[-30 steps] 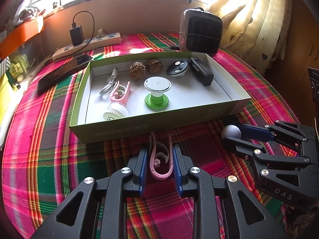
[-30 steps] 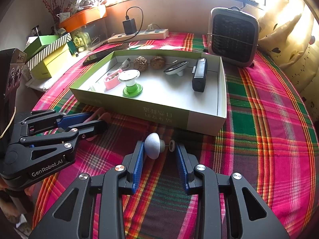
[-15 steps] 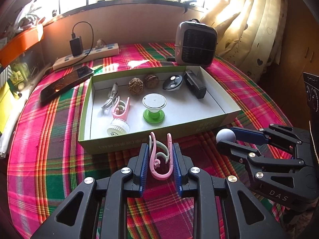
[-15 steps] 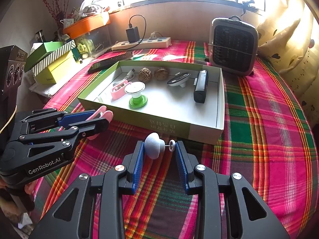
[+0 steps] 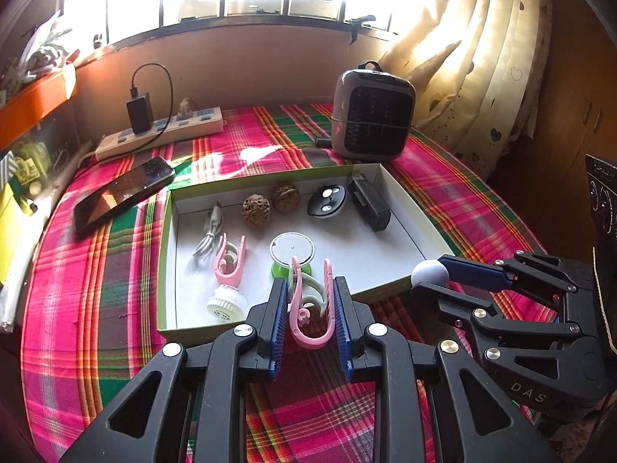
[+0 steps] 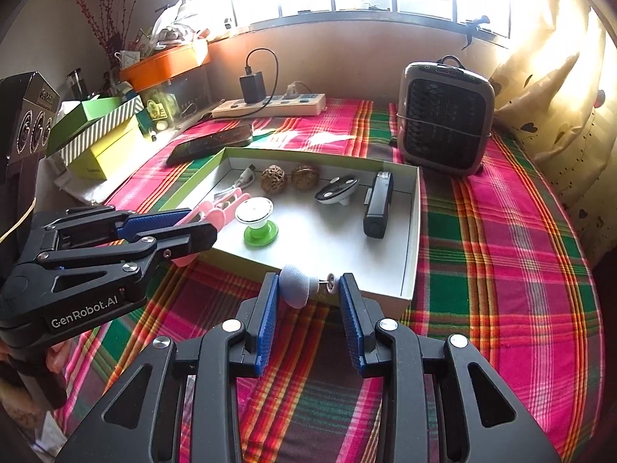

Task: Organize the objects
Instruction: 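Carry the pink clip and white knob over the box with both tools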

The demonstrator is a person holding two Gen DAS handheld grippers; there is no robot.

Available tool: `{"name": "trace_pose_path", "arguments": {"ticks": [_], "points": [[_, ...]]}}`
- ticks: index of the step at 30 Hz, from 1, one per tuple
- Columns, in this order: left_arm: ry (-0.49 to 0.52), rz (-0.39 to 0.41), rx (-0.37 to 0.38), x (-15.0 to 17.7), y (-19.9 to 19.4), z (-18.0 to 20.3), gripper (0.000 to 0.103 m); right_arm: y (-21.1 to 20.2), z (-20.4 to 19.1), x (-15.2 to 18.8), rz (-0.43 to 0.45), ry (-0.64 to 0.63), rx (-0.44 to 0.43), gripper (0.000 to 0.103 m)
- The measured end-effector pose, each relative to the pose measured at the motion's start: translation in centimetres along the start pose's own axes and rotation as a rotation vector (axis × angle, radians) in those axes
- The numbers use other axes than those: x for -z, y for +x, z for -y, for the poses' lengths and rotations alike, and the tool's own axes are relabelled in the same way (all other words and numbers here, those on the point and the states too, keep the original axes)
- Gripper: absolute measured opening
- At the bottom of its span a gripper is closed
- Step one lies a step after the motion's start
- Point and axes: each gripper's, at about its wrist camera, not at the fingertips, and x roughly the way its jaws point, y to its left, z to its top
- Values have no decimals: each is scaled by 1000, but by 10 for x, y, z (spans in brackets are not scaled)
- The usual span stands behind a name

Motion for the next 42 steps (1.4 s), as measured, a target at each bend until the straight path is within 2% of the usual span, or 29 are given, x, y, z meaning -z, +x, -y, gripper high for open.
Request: {"name": "trace_pose_path", "arguments": {"ticks": [13,26,42], "points": [[26,5,21,-29,16,2,21,16,14,-20,-15,4,36,33],[33,-53,46,-52,53,0,21,44,28,-33,-59,8,60,33],[38,-111,37,-56,90,-4,21,66,35,-32,-107,12,66,33]]}}
